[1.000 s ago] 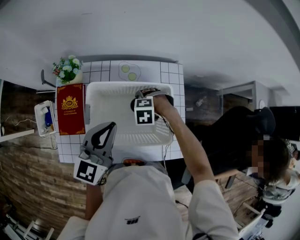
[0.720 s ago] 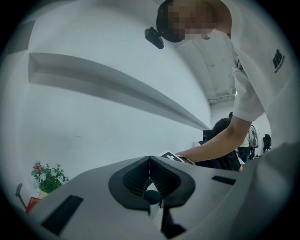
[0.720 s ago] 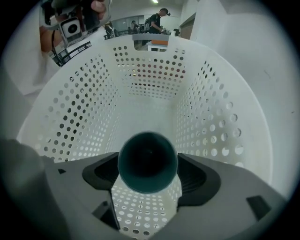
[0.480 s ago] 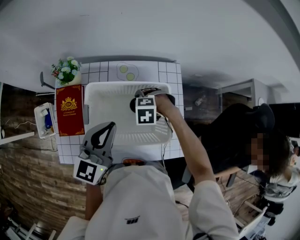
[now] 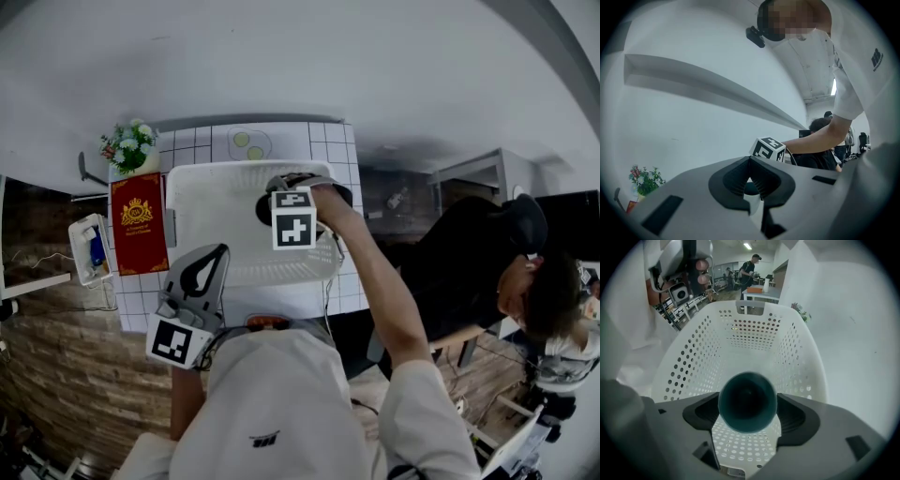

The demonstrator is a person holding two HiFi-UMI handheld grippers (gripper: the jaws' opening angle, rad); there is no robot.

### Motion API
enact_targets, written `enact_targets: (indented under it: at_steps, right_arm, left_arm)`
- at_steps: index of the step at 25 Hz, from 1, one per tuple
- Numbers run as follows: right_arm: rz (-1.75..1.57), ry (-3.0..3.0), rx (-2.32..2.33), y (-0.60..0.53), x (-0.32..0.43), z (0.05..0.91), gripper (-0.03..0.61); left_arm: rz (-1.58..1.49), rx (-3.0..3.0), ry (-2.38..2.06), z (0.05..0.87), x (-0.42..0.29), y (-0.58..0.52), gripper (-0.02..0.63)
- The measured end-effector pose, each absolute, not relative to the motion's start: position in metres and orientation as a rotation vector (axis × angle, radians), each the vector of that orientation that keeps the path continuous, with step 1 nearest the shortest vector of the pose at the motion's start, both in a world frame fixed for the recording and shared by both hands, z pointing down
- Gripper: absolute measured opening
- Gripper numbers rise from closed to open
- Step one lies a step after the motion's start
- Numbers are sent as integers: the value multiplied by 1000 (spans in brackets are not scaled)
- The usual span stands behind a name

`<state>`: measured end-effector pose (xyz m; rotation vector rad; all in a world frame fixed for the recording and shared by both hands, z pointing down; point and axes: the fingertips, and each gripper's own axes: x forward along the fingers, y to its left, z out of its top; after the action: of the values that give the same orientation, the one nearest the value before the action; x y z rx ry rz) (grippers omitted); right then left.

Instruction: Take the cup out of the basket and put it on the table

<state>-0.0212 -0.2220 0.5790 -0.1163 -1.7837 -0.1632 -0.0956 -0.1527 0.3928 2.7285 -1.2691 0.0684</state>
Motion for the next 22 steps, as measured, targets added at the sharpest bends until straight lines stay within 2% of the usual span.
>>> enact_targets:
  at_steps: [22]
  right_arm:
    - [-167, -1827, -28, -183, -4, 491, 377]
  left_arm:
    - [66, 2813, -1176, 386, -84, -126, 11]
